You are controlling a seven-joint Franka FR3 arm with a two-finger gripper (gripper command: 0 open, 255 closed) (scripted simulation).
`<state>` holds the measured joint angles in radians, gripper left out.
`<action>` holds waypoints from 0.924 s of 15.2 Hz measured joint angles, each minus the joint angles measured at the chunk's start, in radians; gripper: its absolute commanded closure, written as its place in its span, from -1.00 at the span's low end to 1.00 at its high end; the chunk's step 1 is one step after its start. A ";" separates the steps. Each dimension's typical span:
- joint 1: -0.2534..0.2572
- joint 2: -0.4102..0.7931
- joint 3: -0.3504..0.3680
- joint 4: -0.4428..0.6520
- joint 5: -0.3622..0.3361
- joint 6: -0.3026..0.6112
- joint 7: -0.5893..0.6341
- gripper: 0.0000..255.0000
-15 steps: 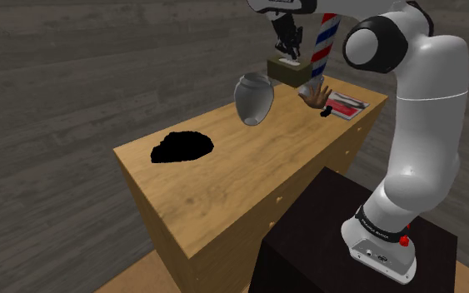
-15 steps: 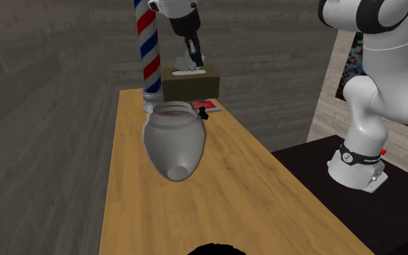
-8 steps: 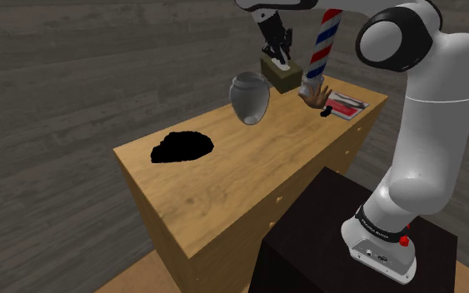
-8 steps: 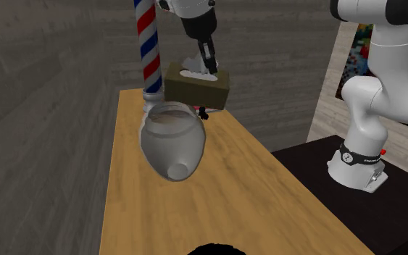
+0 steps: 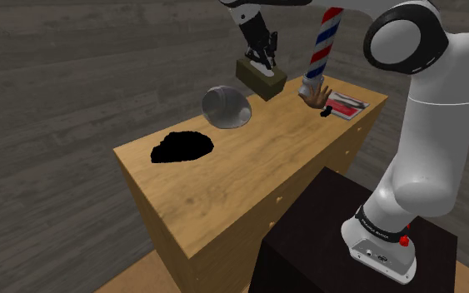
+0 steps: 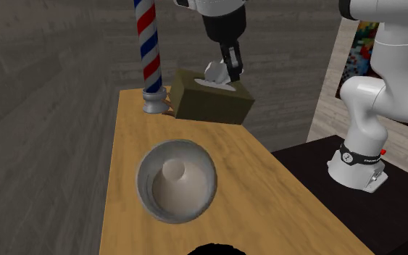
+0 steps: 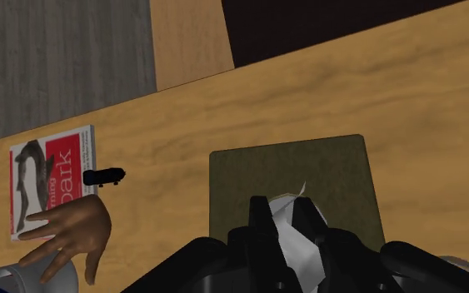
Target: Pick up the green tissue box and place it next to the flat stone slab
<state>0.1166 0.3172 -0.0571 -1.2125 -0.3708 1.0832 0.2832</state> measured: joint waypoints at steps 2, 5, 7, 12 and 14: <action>0.028 -0.006 0.016 -0.011 0.015 -0.012 0.047 1.00; 0.069 0.024 0.038 0.031 0.037 -0.044 0.109 1.00; 0.101 0.040 0.054 0.066 0.052 -0.077 0.153 1.00; 0.152 0.068 0.080 0.091 0.085 -0.097 0.239 1.00; 0.151 0.059 0.081 0.053 0.089 -0.069 0.249 1.00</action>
<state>0.2676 0.3762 0.0239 -1.1594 -0.2815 1.0137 0.5325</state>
